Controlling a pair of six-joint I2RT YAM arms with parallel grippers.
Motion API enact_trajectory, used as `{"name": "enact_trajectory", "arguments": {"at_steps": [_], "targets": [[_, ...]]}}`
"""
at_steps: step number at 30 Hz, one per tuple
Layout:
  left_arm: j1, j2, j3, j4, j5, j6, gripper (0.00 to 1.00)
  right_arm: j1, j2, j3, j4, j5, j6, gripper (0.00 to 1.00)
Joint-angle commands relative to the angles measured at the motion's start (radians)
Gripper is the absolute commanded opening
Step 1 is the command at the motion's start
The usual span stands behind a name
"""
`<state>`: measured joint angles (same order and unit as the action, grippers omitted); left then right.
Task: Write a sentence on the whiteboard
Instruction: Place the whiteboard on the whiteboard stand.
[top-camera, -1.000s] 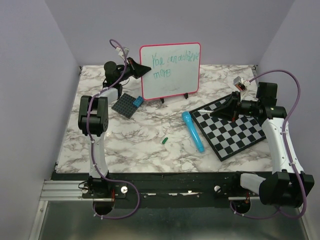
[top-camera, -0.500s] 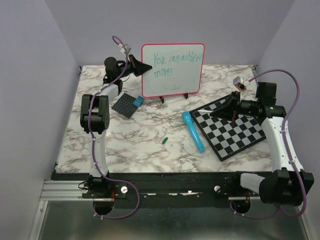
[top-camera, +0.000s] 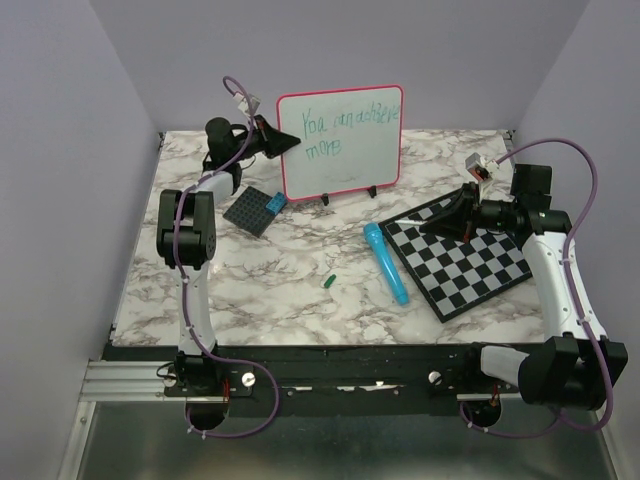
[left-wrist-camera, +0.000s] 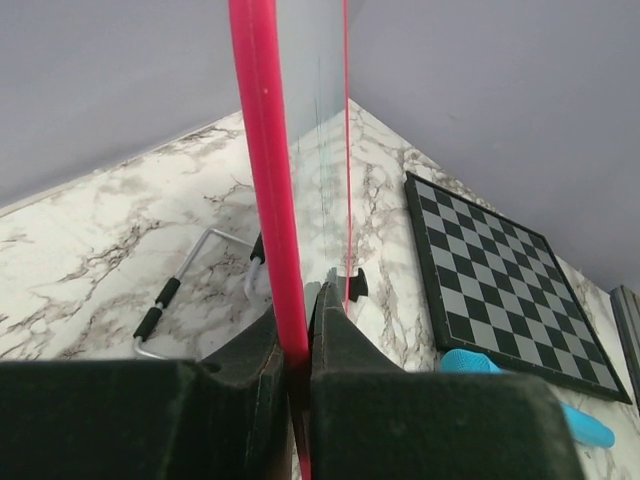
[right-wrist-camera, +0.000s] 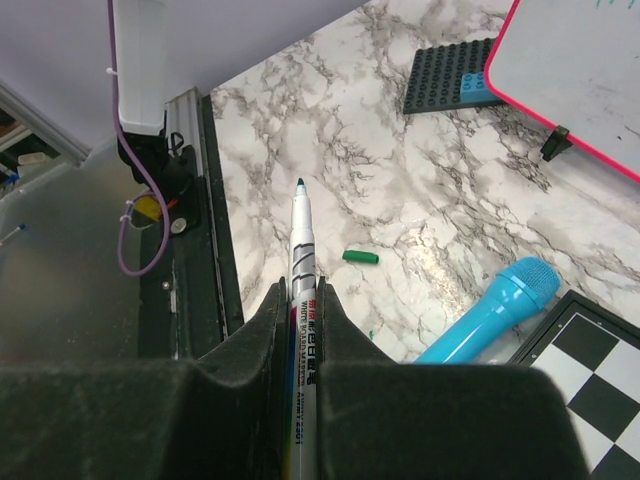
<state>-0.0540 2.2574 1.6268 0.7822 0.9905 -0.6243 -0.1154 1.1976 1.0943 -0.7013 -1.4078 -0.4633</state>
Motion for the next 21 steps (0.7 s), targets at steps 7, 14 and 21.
{"name": "enact_trajectory", "arguments": {"at_steps": [7,14,21], "targets": [[0.045,0.018,-0.082,-0.069,-0.044,0.331,0.29,-0.006,-0.003,0.001,-0.023,-0.017,-0.018,0.01],[0.045,0.013,-0.09,-0.06,-0.052,0.328,0.34,-0.006,-0.004,0.001,-0.024,-0.017,-0.018,0.01],[0.045,-0.001,-0.107,-0.074,-0.064,0.353,0.43,-0.006,-0.006,0.001,-0.024,-0.022,-0.018,0.01]]}}
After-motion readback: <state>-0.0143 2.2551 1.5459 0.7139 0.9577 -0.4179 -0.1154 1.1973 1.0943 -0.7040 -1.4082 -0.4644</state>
